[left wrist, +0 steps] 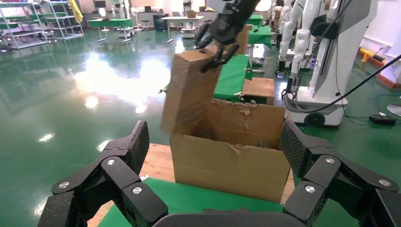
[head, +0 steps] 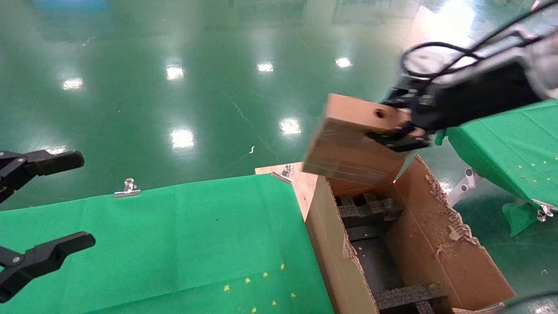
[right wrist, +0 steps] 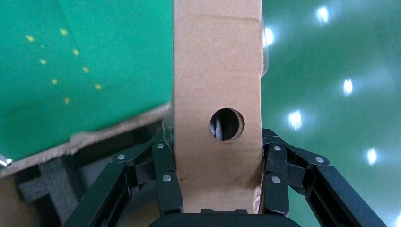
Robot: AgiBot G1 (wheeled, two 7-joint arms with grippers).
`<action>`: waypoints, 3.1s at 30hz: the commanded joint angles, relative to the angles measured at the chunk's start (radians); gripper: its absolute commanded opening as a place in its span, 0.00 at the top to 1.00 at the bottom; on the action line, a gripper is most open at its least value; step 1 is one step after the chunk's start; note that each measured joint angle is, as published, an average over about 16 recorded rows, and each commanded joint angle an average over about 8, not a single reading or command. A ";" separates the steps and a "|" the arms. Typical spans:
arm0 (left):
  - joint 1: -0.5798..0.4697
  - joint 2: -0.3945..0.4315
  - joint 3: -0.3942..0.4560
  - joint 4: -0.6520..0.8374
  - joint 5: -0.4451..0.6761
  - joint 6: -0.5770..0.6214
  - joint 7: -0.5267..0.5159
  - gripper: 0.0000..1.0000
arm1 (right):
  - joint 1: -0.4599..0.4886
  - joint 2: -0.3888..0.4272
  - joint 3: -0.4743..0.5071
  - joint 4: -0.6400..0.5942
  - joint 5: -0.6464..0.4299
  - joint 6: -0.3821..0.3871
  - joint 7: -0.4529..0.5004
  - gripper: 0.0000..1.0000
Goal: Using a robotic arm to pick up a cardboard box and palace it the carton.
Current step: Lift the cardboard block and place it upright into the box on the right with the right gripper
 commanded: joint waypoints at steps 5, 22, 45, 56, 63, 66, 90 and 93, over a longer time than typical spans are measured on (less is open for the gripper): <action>0.000 0.000 0.000 0.000 0.000 0.000 0.000 0.00 | -0.002 0.140 -0.030 0.074 -0.009 0.005 0.074 1.00; 0.000 0.000 0.000 0.000 0.000 0.000 0.000 0.00 | -0.177 0.400 -0.113 0.258 0.020 0.128 0.246 1.00; 0.000 0.000 0.000 0.000 0.000 0.000 0.000 0.00 | -0.314 0.401 -0.195 0.334 -0.010 0.307 0.514 1.00; 0.000 0.000 0.000 0.000 0.000 0.000 0.000 0.00 | -0.379 0.399 -0.237 0.355 -0.069 0.406 0.856 1.00; 0.000 0.000 0.000 0.000 0.000 0.000 0.000 0.00 | -0.362 0.396 -0.227 0.354 -0.108 0.416 0.990 1.00; 0.000 0.000 0.000 0.000 0.000 0.000 0.000 0.00 | -0.355 0.389 -0.226 0.354 -0.147 0.425 1.034 1.00; 0.000 0.000 0.000 0.000 0.000 0.000 0.000 0.00 | -0.440 0.253 -0.297 0.363 -0.516 0.554 1.366 1.00; 0.000 0.000 0.000 0.000 0.000 0.000 0.000 0.00 | -0.454 0.234 -0.306 0.364 -0.542 0.562 1.389 1.00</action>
